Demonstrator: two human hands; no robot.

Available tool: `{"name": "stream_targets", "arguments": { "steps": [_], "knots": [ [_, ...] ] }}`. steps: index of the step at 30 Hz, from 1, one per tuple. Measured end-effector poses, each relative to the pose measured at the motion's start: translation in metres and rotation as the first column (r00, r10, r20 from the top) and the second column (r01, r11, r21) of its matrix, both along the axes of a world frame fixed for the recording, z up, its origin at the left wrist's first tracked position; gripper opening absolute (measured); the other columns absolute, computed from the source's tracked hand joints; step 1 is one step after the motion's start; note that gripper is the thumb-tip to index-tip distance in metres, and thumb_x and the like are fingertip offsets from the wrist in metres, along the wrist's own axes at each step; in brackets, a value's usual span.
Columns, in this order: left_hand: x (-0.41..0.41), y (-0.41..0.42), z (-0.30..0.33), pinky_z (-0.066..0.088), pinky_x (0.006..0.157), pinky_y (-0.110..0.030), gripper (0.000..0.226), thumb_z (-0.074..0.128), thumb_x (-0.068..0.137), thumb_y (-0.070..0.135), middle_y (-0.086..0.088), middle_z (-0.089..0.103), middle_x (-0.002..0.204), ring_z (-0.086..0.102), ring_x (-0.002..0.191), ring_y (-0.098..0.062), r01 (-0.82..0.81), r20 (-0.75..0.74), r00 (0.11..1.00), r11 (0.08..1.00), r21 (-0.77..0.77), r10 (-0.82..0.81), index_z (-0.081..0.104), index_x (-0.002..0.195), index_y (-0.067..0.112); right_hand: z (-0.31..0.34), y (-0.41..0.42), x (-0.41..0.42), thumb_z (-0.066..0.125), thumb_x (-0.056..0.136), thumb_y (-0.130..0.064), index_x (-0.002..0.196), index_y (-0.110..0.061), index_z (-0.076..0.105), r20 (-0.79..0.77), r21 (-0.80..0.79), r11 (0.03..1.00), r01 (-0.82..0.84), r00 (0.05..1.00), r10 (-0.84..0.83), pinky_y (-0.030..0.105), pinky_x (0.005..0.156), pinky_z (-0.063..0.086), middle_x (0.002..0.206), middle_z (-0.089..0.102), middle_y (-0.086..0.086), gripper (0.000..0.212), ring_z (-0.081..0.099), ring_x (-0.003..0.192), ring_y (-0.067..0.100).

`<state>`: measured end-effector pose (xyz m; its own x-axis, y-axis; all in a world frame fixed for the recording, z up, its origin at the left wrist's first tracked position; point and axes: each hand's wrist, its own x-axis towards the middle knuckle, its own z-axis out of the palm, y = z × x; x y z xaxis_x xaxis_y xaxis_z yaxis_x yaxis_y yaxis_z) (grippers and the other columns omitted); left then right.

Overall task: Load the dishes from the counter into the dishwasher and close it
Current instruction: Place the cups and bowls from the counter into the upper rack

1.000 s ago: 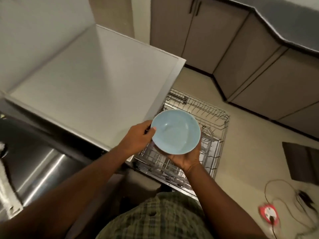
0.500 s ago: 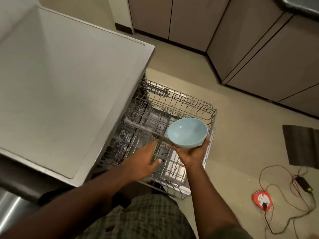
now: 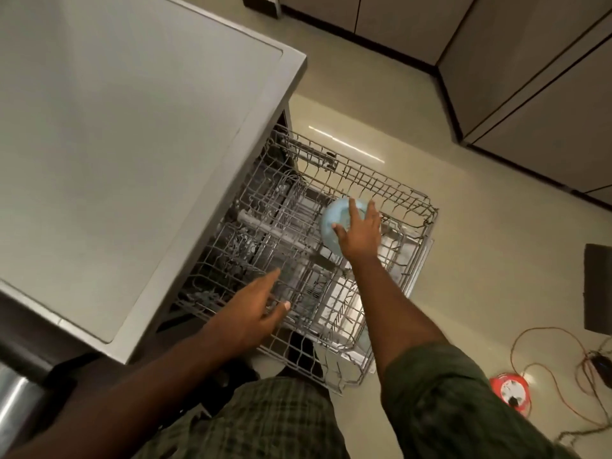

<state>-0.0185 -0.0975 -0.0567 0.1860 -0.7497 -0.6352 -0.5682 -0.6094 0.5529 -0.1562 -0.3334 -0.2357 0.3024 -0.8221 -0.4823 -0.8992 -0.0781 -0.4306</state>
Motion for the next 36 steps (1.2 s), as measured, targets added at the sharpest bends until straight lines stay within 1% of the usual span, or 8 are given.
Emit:
{"name": "stream_targets", "arguments": {
  "steps": [3,8,14,21,29,31,33,36],
  "knots": [
    [-0.004,0.001,0.001,0.044,0.114,-0.038,0.076,0.052,0.103,0.052,0.003,0.035,0.165,0.044,0.141,-0.010,0.021,0.002,1.000,1.000,-0.015,-0.021,0.018,0.166,0.025,-0.015,0.004,0.016,0.053,0.104,-0.043,0.162,-0.047,0.002,-0.094,0.118,0.992,0.032,0.995,-0.021,0.077,0.116,0.014,0.169,-0.026,0.006,0.077,-0.022,0.154,0.041],
    [-0.004,0.007,0.007,0.041,0.116,-0.035,0.076,0.051,0.104,0.051,0.003,0.033,0.166,0.040,0.143,-0.009,0.030,0.017,0.999,0.999,-0.030,-0.029,0.015,0.166,0.025,-0.012,0.009,0.022,0.062,0.101,-0.020,0.160,-0.049,-0.008,-0.167,0.111,0.994,0.003,0.986,0.016,0.078,0.112,0.022,0.166,-0.034,0.004,0.096,-0.026,0.152,0.044],
    [-0.001,0.012,0.016,0.042,0.115,-0.039,0.075,0.049,0.105,0.049,0.000,0.036,0.164,0.041,0.143,-0.012,-0.005,0.006,1.000,0.999,-0.049,0.005,0.013,0.166,0.025,-0.001,0.013,0.021,0.048,0.108,-0.030,0.162,-0.045,-0.002,-0.142,0.140,0.990,0.012,0.990,0.009,0.076,0.112,0.027,0.168,-0.029,0.006,0.075,-0.021,0.154,0.045],
    [0.005,0.028,0.024,0.039,0.119,-0.045,0.076,0.047,0.105,0.053,0.002,0.029,0.168,0.035,0.149,-0.013,-0.028,-0.004,1.000,0.994,-0.104,0.027,0.010,0.166,0.028,0.029,0.052,0.020,0.045,0.109,-0.030,0.164,-0.041,0.003,-0.095,0.110,0.994,-0.010,0.995,0.021,0.069,0.119,0.023,0.171,-0.018,0.010,0.070,-0.011,0.156,0.046],
    [0.019,0.064,0.036,0.040,0.119,-0.044,0.075,0.052,0.105,0.048,0.001,0.029,0.168,0.039,0.148,-0.014,-0.092,0.019,0.995,0.971,-0.221,0.098,0.013,0.165,0.027,0.079,0.122,0.048,0.049,0.107,-0.035,0.164,-0.039,0.009,0.104,-0.074,0.987,-0.144,0.983,0.151,0.065,0.121,0.023,0.173,-0.003,0.010,0.069,0.005,0.157,0.043],
    [0.027,0.078,0.040,0.040,0.118,-0.044,0.075,0.054,0.104,0.047,-0.001,0.032,0.167,0.040,0.147,-0.015,-0.139,0.026,0.988,0.961,-0.238,0.149,0.016,0.165,0.024,0.098,0.144,0.060,0.050,0.106,-0.036,0.164,-0.036,0.018,0.163,-0.094,0.971,-0.218,0.959,0.231,0.061,0.121,0.029,0.172,0.009,0.012,0.066,0.017,0.155,0.041],
    [0.033,0.088,0.042,0.040,0.118,-0.043,0.076,0.055,0.102,0.047,-0.002,0.035,0.166,0.042,0.146,-0.016,-0.178,0.035,0.981,0.951,-0.251,0.193,0.020,0.165,0.022,0.119,0.162,0.067,0.050,0.105,-0.036,0.159,-0.030,0.035,0.218,-0.123,0.956,-0.265,0.933,0.287,0.054,0.113,0.042,0.163,0.036,0.014,0.056,0.039,0.146,0.037],
    [0.047,0.117,0.049,0.041,0.116,-0.041,0.080,0.049,0.095,0.055,-0.006,0.043,0.159,0.049,0.139,-0.020,-0.294,0.026,0.948,0.907,-0.302,0.316,0.029,0.162,0.017,0.157,0.194,0.084,0.056,0.102,-0.026,0.131,-0.021,0.066,0.314,-0.258,0.895,-0.365,0.844,0.435,0.036,0.088,0.053,0.120,0.070,0.007,0.030,0.066,0.109,0.028]
  ]
}}
